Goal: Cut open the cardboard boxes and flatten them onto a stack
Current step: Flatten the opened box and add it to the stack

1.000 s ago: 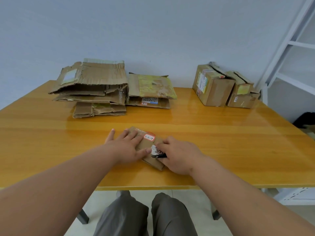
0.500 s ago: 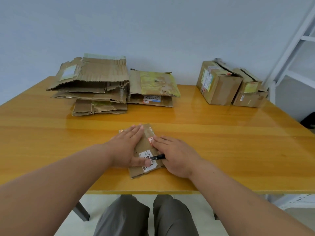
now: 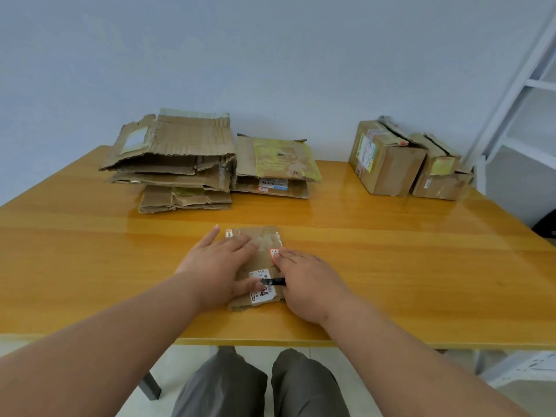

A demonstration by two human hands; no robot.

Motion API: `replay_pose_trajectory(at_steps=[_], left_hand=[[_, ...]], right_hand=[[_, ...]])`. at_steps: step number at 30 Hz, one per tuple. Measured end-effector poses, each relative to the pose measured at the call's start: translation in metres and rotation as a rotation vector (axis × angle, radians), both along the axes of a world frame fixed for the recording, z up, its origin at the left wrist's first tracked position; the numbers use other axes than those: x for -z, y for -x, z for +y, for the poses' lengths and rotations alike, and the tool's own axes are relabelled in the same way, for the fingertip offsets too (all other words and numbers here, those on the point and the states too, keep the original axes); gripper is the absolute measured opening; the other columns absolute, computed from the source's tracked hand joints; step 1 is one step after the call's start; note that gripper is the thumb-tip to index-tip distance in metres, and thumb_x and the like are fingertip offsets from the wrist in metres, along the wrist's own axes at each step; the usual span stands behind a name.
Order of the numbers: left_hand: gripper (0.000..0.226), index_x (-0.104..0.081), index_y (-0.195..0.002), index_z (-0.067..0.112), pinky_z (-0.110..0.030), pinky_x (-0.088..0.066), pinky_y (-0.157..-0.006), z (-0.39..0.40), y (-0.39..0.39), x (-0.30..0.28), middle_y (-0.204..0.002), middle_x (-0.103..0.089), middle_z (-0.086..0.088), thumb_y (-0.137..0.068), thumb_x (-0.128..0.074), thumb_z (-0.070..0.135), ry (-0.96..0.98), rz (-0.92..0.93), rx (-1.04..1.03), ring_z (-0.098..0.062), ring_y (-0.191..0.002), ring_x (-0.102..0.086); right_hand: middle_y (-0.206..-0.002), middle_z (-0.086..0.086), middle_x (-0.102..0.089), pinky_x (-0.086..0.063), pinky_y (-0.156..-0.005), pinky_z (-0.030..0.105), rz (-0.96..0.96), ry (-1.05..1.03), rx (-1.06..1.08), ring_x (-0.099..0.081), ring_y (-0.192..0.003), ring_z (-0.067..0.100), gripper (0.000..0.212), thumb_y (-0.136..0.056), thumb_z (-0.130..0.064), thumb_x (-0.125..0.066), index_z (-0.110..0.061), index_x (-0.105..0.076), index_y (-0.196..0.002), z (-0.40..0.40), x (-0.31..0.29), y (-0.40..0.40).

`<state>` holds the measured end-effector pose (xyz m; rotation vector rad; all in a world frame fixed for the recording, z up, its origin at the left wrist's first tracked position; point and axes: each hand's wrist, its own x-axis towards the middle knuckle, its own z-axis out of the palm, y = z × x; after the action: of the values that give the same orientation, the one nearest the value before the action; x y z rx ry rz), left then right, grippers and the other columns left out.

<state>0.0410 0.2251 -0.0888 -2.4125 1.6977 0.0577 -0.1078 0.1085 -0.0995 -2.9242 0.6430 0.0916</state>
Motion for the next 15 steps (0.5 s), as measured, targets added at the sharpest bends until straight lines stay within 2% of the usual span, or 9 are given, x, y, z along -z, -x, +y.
replay_pose_trajectory(at_steps=[2,4,7,9,12,15], left_hand=[[0.071,-0.011,-0.156,0.032,-0.041,0.008,-0.120,0.005,0.009,0.001,-0.164,-0.007,0.010,-0.096,-0.027,0.065,0.006,0.099,-0.019,-0.010,-0.150,-0.005],[0.075,-0.004,-0.157,0.028,-0.042,0.006,-0.120,0.006,0.013,0.001,-0.165,0.001,0.007,-0.096,-0.025,0.066,-0.041,0.176,-0.050,-0.011,-0.151,0.003],[0.109,0.007,-0.157,0.025,-0.047,0.007,-0.121,0.010,0.014,-0.003,-0.164,0.012,0.007,-0.073,-0.023,0.088,-0.157,0.216,-0.052,-0.013,-0.150,0.012],[0.123,0.011,-0.156,0.024,-0.050,0.006,-0.121,0.014,0.018,-0.006,-0.163,0.015,0.007,-0.064,-0.032,0.093,-0.204,0.207,-0.033,-0.013,-0.150,0.014],[0.118,0.007,-0.157,0.025,-0.047,-0.004,-0.122,0.018,0.027,-0.013,-0.164,0.011,0.006,-0.073,-0.051,0.084,-0.179,0.226,-0.005,-0.016,-0.151,0.007],[0.105,-0.008,-0.157,0.026,-0.042,-0.019,-0.121,0.022,0.036,-0.023,-0.165,-0.003,0.003,-0.078,-0.060,0.072,-0.152,0.232,0.052,-0.020,-0.150,-0.008]], right_hand=[[-0.163,-0.002,-0.020,-0.015,-0.122,0.037,-0.020,-0.026,0.024,-0.016,-0.149,0.014,0.057,-0.099,-0.021,-0.036,-0.020,-0.022,-0.155,0.002,0.000,-0.001],[-0.161,0.000,-0.025,-0.020,-0.120,0.037,-0.021,-0.040,0.042,-0.020,-0.147,0.017,0.056,-0.099,-0.020,-0.037,-0.019,-0.027,-0.154,0.006,-0.004,-0.002],[-0.157,0.000,-0.034,-0.030,-0.114,0.039,0.020,-0.023,0.058,-0.030,-0.139,0.023,0.052,-0.097,-0.017,-0.037,-0.019,-0.035,-0.149,0.013,-0.011,0.001],[-0.147,-0.001,-0.046,-0.039,-0.104,0.041,0.026,-0.007,0.067,-0.038,-0.124,0.025,0.047,-0.095,-0.014,-0.037,-0.020,-0.046,-0.141,0.016,-0.015,0.005],[-0.130,0.001,-0.057,-0.043,-0.094,0.039,0.011,-0.073,0.112,-0.040,-0.114,0.026,0.041,-0.093,-0.012,-0.038,-0.023,-0.056,-0.128,0.016,-0.020,0.011],[-0.114,0.003,-0.048,-0.044,-0.080,0.036,-0.041,-0.169,0.171,-0.048,-0.103,0.026,0.038,-0.094,-0.012,-0.038,-0.024,-0.060,-0.123,0.015,-0.021,0.018]])
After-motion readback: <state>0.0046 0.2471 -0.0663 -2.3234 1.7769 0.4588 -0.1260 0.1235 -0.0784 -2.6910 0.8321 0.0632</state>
